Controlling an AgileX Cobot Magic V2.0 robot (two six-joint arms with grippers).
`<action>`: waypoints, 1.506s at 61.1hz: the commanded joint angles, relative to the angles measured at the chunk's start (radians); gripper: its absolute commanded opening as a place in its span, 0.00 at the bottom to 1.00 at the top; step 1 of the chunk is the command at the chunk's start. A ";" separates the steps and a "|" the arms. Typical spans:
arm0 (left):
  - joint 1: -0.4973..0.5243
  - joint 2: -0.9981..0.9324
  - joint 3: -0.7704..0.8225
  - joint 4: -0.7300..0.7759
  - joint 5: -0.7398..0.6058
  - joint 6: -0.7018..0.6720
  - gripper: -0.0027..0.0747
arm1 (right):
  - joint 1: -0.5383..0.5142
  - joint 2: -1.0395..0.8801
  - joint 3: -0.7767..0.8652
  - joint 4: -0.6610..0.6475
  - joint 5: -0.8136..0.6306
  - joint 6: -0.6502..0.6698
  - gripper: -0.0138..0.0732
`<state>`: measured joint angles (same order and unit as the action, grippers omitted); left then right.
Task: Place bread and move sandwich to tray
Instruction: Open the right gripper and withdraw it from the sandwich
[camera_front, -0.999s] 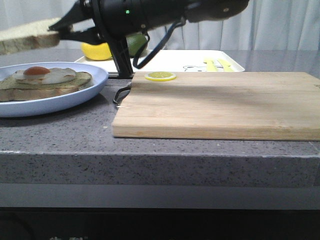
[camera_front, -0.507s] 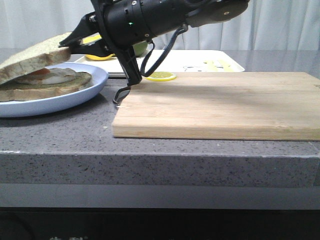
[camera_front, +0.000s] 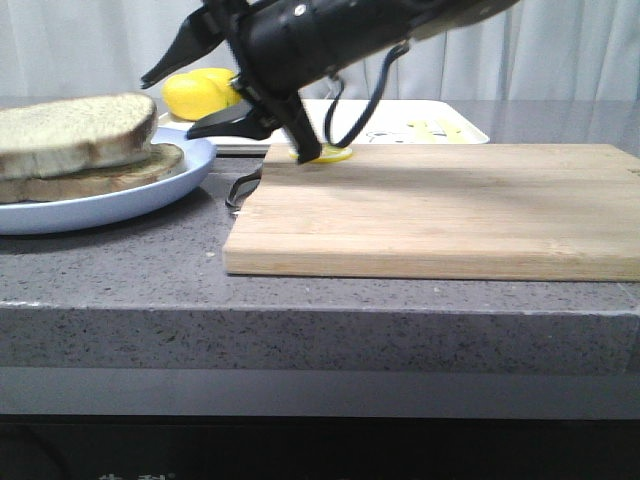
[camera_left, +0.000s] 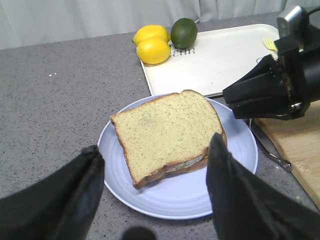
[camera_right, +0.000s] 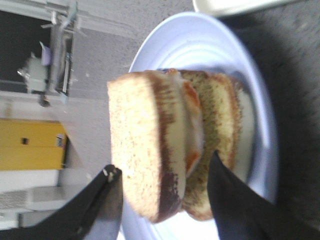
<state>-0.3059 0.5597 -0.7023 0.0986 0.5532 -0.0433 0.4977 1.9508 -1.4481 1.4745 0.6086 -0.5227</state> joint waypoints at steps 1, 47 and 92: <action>-0.008 0.008 -0.029 0.002 -0.072 0.000 0.60 | -0.025 -0.123 -0.037 -0.076 0.049 -0.004 0.64; -0.008 0.008 -0.029 0.004 -0.090 0.000 0.60 | -0.066 -0.887 0.202 -1.004 0.177 0.151 0.64; 0.008 0.041 -0.113 0.028 0.160 -0.011 0.60 | -0.066 -1.163 0.531 -1.097 0.102 0.150 0.64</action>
<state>-0.3059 0.5723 -0.7441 0.1170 0.6836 -0.0433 0.4395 0.7960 -0.8912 0.3643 0.7767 -0.3737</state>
